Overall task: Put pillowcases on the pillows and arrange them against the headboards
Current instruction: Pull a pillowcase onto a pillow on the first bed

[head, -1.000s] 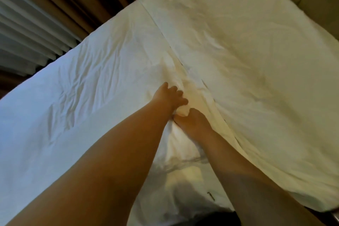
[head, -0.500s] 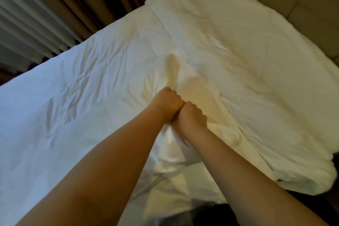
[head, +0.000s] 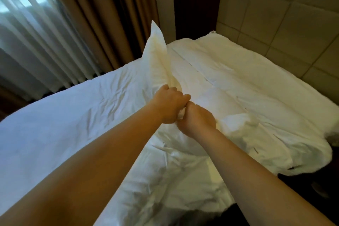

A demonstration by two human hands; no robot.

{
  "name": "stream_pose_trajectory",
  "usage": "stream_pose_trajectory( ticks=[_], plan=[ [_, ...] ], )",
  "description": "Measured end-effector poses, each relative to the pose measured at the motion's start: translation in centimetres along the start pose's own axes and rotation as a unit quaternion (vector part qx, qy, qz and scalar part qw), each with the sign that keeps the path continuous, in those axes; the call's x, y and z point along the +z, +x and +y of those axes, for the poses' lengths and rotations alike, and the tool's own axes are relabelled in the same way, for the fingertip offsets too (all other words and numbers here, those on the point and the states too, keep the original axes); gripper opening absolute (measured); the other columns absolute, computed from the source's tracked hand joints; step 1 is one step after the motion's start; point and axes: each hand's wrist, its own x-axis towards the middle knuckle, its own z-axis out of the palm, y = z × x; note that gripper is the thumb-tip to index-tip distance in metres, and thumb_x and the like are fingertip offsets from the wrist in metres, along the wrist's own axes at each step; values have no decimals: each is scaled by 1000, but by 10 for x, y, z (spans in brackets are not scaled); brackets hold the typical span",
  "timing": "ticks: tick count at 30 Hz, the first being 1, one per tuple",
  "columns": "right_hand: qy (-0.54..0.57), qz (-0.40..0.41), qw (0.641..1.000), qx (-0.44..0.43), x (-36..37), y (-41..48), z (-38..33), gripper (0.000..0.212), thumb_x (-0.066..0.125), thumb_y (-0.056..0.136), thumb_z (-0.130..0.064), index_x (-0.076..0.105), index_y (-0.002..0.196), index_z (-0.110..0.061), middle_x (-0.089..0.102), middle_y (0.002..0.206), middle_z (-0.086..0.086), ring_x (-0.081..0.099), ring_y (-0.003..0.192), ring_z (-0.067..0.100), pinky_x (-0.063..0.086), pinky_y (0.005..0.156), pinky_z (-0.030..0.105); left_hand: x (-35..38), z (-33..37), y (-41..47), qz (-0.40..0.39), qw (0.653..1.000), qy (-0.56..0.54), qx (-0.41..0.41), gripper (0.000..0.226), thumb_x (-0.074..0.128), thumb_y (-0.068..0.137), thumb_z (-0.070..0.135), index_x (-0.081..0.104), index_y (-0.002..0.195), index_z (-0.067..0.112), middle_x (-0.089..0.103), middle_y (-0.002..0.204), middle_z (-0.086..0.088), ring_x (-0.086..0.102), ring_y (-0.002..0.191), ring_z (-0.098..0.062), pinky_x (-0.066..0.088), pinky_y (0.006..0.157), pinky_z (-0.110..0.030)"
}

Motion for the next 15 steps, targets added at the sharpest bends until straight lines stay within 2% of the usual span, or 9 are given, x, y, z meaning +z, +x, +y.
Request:
stream_pose_trajectory(
  ticks=[3, 6, 8, 10, 11, 13, 15],
  plan=[
    [-35, -43, 998, 13, 4, -25, -44, 27, 51, 87, -28, 56, 113, -20, 66, 106, 3, 63, 96, 28, 44, 71, 33, -3, -26, -47, -1, 998, -48, -33, 37, 62, 79, 30, 49, 114, 27, 54, 108, 2, 51, 101, -21, 40, 89, -35],
    [-64, -65, 996, 17, 11, -41, -79, 18, 51, 86, -28, 54, 100, -18, 63, 102, 4, 61, 92, 30, 43, 69, 34, -8, -47, -83, -2, 982, -144, -126, 28, 59, 79, 25, 52, 106, 24, 49, 101, 2, 47, 100, -22, 42, 89, -36],
    [-84, -77, 993, 11, 17, -51, -98, 11, 51, 85, -28, 52, 90, -18, 62, 92, 2, 59, 81, 27, 44, 67, 33, -4, -54, -99, 48, 939, -231, -251, 25, 53, 83, 24, 55, 107, 17, 52, 105, -2, 49, 100, -24, 45, 86, -36],
    [-97, -79, 992, -2, 24, -60, -113, 8, 51, 85, -26, 54, 84, -18, 58, 78, 0, 56, 70, 23, 44, 62, 32, 6, -59, -110, 103, 866, -303, -384, 37, 49, 87, 38, 53, 114, 13, 54, 111, -5, 52, 101, -25, 42, 79, -34],
    [-102, -79, 992, -11, 29, -64, -120, 7, 52, 85, -25, 54, 83, -18, 55, 73, -1, 55, 68, 23, 45, 62, 32, 13, -62, -113, 106, 836, -320, -434, 50, 50, 86, 48, 50, 121, 12, 53, 117, -6, 53, 105, -26, 41, 79, -35],
    [-107, -79, 991, -31, 40, -72, -130, 7, 52, 85, -23, 54, 85, -17, 53, 72, -1, 57, 73, 25, 47, 66, 32, 27, -64, -120, 61, 798, -336, -496, 82, 56, 80, 63, 36, 138, 9, 47, 132, -8, 51, 117, -29, 46, 82, -37],
    [-108, -75, 990, -52, 52, -76, -134, 10, 52, 84, -22, 57, 90, -15, 58, 78, 1, 62, 78, 26, 50, 68, 33, 40, -62, -129, 31, 752, -384, -534, 97, 66, 76, 61, 23, 143, 6, 43, 136, -12, 51, 120, -30, 49, 84, -39]
  ],
)
